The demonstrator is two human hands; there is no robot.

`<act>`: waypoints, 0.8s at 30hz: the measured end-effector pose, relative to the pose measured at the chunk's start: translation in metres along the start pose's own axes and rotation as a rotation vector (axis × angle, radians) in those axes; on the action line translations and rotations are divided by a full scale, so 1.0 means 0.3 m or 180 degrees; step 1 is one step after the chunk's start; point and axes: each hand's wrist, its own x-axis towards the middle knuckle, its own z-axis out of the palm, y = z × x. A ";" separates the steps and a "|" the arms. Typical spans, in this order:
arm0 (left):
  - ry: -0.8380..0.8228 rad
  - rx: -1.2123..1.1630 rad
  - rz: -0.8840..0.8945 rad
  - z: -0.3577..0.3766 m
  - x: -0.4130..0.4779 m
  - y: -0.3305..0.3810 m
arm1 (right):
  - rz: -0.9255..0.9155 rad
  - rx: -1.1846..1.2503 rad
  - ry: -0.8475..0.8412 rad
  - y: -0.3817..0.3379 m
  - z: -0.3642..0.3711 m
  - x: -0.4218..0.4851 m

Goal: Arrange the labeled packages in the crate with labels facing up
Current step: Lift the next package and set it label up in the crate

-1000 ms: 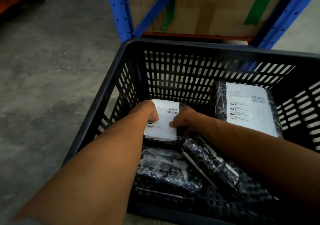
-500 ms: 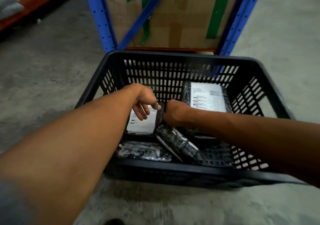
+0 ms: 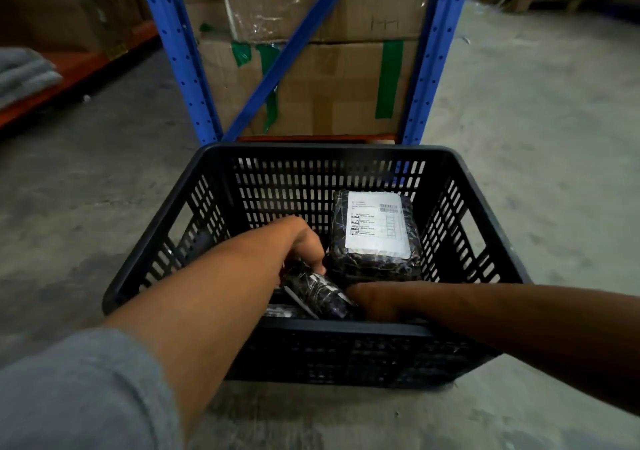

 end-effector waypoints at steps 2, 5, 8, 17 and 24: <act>0.0168 -0.0191 0.0069 -0.023 0.004 -0.028 | -0.0015 0.0220 0.0044 0.026 -0.009 -0.006; 0.0255 -0.0518 0.0207 -0.114 -0.027 -0.089 | -0.0027 0.1171 -0.0091 0.054 -0.075 -0.041; 0.0160 -0.1204 0.0309 -0.207 -0.100 -0.169 | -0.0224 0.2020 0.0135 0.078 -0.201 -0.088; 0.0045 -0.3232 0.1939 -0.322 -0.202 -0.253 | 0.0014 0.4772 0.1879 0.038 -0.463 0.028; 0.0385 -0.3348 0.2076 -0.317 -0.169 -0.194 | 0.0460 0.4758 0.2325 0.036 -0.428 0.127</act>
